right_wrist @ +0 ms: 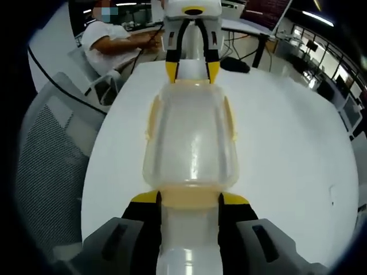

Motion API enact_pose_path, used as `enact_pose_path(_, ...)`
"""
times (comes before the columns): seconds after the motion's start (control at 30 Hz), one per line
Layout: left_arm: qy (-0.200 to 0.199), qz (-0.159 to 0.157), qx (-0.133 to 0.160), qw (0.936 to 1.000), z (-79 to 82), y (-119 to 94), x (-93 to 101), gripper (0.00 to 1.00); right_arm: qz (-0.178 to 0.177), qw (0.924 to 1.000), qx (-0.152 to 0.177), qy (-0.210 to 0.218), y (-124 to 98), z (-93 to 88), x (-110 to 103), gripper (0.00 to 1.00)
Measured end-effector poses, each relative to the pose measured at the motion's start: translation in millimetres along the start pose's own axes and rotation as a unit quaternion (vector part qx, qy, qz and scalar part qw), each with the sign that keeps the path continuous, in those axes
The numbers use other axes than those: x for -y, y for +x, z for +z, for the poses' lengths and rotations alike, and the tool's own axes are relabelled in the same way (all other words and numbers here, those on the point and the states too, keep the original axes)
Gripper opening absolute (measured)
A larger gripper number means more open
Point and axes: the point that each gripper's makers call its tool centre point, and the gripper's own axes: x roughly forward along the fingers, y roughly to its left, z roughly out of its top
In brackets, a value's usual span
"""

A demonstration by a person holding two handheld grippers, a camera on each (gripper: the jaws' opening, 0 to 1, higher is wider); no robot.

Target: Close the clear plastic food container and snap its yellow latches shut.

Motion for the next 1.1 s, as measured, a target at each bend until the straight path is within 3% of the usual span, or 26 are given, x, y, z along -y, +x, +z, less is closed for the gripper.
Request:
enact_pose_path(0.5,0.001,0.02,0.002,0.9998,30.3,-18.7,0.2,0.32,-0.009,0.9997,0.01,-0.018,-40.3,-1.6,0.7,0.35)
enact_pose_path(1.1,0.008,0.032,0.007,0.9994,75.7,-20.3,-5.7,0.32,-0.025,0.9994,0.003,-0.022,-79.1,-30.9,0.5,0.35)
